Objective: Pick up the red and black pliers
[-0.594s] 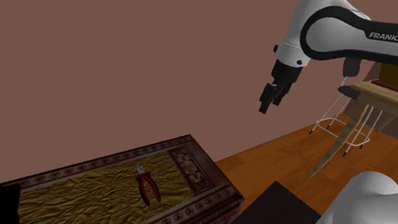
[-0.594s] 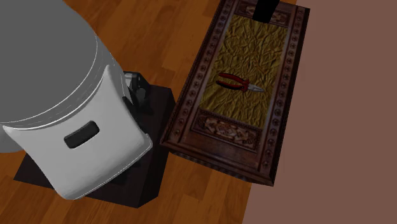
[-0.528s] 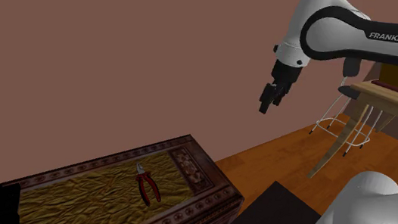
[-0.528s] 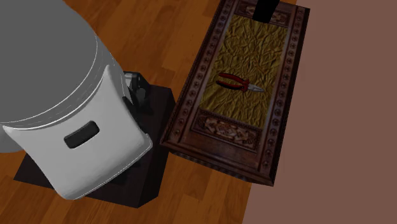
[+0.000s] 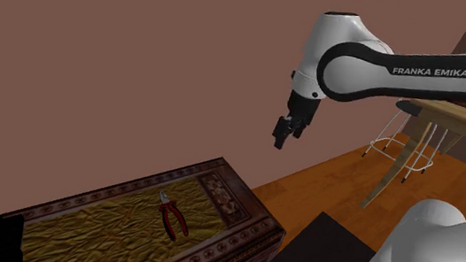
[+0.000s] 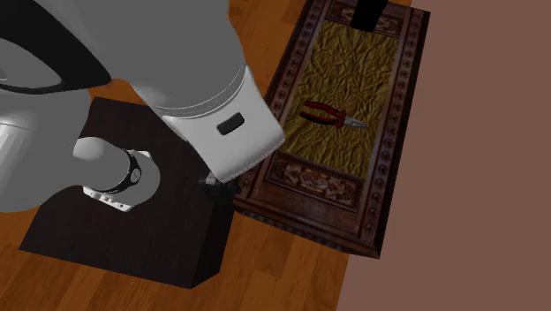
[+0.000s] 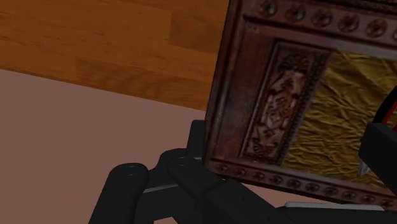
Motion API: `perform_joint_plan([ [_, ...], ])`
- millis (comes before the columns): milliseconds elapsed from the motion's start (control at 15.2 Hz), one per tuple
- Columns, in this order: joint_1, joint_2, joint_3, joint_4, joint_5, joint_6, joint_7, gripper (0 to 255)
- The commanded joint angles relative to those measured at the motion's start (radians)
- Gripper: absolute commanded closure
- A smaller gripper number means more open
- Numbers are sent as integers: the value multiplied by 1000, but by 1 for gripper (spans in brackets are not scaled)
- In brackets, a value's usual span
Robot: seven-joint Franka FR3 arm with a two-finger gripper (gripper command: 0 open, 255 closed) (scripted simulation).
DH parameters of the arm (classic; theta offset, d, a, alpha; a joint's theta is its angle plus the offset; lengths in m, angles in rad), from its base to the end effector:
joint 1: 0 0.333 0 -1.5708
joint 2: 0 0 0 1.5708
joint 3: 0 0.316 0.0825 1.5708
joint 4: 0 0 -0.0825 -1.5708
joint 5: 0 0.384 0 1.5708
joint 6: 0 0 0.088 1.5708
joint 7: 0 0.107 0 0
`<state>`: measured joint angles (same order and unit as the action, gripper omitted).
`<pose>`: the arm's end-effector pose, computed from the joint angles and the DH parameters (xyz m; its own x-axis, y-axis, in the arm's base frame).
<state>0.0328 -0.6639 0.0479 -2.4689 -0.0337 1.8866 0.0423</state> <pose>0.3584 0.0285 0.5242 0.9957 0.0409 0.0830 0.0361 -0.9976 0.0588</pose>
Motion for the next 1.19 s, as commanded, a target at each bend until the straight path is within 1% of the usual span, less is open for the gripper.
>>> perform_joint_plan([
  [0,12,27,33,-31,13,63,43,0],
  [330,35,144,118,-48,28,209,151,0],
  [660,44,295,204,-27,12,347,270,0],
  [924,40,435,272,18,-38,444,384,0],
  [1122,36,549,317,67,-105,502,484,0],
])
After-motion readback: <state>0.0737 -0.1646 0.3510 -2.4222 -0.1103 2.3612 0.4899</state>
